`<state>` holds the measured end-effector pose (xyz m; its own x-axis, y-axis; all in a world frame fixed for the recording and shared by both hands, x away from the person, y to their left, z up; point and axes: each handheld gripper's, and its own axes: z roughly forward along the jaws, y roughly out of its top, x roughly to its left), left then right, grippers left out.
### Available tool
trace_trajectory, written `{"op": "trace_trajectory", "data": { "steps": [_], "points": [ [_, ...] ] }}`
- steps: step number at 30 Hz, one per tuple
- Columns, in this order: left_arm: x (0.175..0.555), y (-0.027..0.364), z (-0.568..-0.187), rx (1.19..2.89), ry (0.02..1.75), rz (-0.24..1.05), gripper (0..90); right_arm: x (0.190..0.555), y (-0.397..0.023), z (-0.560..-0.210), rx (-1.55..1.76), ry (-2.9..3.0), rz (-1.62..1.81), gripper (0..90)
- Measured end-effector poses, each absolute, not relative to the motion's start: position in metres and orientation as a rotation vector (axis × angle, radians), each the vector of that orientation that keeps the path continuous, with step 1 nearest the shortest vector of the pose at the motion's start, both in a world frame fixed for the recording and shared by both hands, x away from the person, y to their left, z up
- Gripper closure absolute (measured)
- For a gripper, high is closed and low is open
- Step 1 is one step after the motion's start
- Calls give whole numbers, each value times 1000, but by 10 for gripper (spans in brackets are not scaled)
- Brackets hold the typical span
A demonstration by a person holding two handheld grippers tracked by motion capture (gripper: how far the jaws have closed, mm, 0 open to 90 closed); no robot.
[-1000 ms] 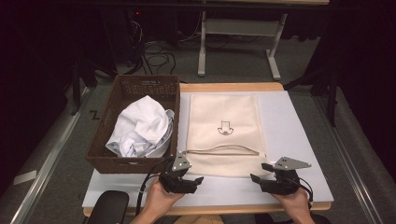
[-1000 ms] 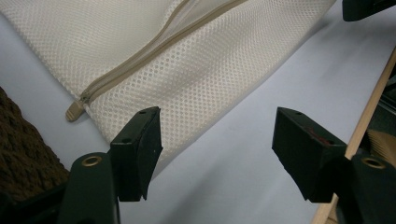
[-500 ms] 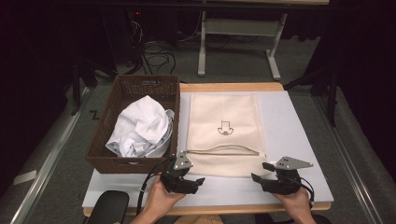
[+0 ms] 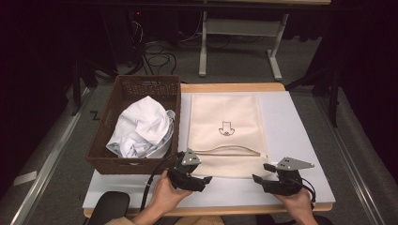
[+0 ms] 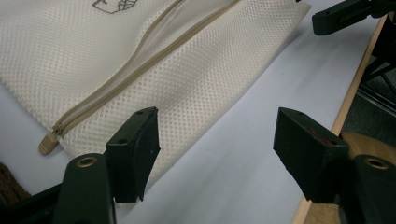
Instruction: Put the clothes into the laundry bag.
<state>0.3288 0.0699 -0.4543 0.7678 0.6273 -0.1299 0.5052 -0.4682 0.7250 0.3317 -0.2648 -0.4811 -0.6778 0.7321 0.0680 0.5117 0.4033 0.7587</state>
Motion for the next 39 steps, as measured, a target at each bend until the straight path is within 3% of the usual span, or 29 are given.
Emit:
{"op": "trace_trajectory", "data": {
  "steps": [20,39],
  "points": [
    [350,27,-462,2177,810,157,347,331,-263,-483,1055,2405,1118,367],
    [373,12,-480,2163,853,254,357,332,-263,-483,1084,2410,1135,369]
  ]
}}
